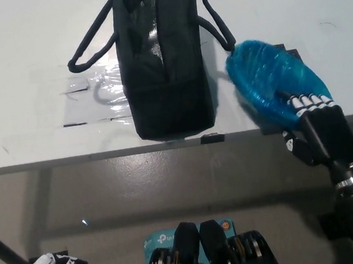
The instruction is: The robot uses its right hand to pick up a stack of plates kept in the middle of the desk and put it inside a bag kept next to it
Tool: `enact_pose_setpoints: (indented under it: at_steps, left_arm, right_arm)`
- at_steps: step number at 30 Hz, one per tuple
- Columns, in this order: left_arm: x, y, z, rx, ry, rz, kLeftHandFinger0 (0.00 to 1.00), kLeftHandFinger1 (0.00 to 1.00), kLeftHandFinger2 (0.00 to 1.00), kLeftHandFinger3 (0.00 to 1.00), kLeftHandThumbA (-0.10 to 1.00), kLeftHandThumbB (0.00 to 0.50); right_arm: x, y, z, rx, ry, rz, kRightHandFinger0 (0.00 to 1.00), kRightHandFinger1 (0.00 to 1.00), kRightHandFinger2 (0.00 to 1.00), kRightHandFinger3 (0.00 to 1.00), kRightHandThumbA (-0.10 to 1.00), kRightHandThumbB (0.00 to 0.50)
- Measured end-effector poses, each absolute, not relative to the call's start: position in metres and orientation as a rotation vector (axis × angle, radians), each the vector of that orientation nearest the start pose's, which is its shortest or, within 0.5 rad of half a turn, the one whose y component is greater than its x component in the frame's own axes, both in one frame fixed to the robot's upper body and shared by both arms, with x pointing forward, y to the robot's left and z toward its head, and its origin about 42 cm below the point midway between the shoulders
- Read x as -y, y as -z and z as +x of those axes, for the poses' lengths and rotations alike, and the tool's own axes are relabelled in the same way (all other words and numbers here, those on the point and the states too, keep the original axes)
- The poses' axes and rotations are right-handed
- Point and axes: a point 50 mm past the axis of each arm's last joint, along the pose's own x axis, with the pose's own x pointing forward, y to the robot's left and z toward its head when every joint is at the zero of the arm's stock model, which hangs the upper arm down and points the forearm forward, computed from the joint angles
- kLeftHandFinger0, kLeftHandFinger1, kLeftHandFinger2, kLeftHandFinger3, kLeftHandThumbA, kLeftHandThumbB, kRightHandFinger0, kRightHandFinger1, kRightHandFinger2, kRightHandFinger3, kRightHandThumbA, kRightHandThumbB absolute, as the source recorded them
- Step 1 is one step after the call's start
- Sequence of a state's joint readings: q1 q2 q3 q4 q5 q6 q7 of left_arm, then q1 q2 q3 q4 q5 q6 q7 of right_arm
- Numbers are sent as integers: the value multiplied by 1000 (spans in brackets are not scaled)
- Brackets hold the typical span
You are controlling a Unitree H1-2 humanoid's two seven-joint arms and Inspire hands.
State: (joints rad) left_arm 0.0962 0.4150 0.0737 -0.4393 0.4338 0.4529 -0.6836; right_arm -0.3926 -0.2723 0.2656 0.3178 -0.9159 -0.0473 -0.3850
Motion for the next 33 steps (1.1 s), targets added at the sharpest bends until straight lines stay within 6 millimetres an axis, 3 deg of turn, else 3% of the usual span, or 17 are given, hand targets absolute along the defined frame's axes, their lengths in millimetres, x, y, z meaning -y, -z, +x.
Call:
enact_pose_setpoints:
  at_steps: [1,3,6,10,12,14,15,20,22,24,25,26,29,33]
  left_arm:
    - [-322,-173,237,-342,394,748,766,756,762,706,-100,0]
    - [-322,-173,237,-343,394,748,769,759,765,706,-100,0]
    - [-322,-172,237,-344,395,748,768,755,753,696,-100,0]
    - [-322,-171,237,-347,395,747,771,758,754,719,-100,0]
    - [-322,-171,237,-349,395,747,773,759,756,726,-100,0]
    - [-322,-170,237,-351,396,747,775,760,759,731,-100,0]
    - [-323,-170,237,-351,396,747,769,753,756,729,-100,0]
    - [-323,-169,237,-356,396,746,752,740,740,717,-100,0]
    - [-323,-168,237,-360,395,745,765,752,750,732,-100,0]
    - [-324,-167,237,-364,395,744,767,752,751,733,-100,0]
    - [-324,-167,237,-364,396,744,766,751,751,732,-100,0]
    - [-324,-167,237,-365,396,744,765,751,752,732,-100,0]
    - [-324,-167,237,-366,395,743,777,756,753,731,-100,0]
    - [-324,-167,237,-366,395,743,772,753,749,729,-100,0]
  right_arm:
    - [225,-153,400,427,89,-1174,0,0,76,106,-100,167]
    - [224,-157,401,407,117,-1110,0,0,232,198,-100,102]
    - [223,-163,402,374,159,-1020,0,0,319,221,-100,71]
    - [225,-170,404,332,212,-905,0,0,320,183,-100,57]
    - [227,-174,404,309,244,-836,0,0,294,138,-100,132]
    - [229,-179,405,289,276,-760,0,0,290,134,-100,137]
    - [230,-181,405,285,284,-738,0,0,276,125,-100,167]
    - [237,-191,409,238,346,-572,0,0,240,103,-100,169]
    - [240,-195,409,220,367,-512,0,0,245,120,-100,122]
    - [243,-198,412,201,384,-449,0,0,245,110,-100,117]
    - [245,-201,413,191,393,-423,32,115,383,226,-100,271]
    - [248,-203,415,180,403,-392,0,1,249,113,-100,126]
    - [254,-212,422,152,428,-304,0,0,230,30,-100,165]
    - [258,-230,433,132,443,-168,0,0,206,7,-100,182]
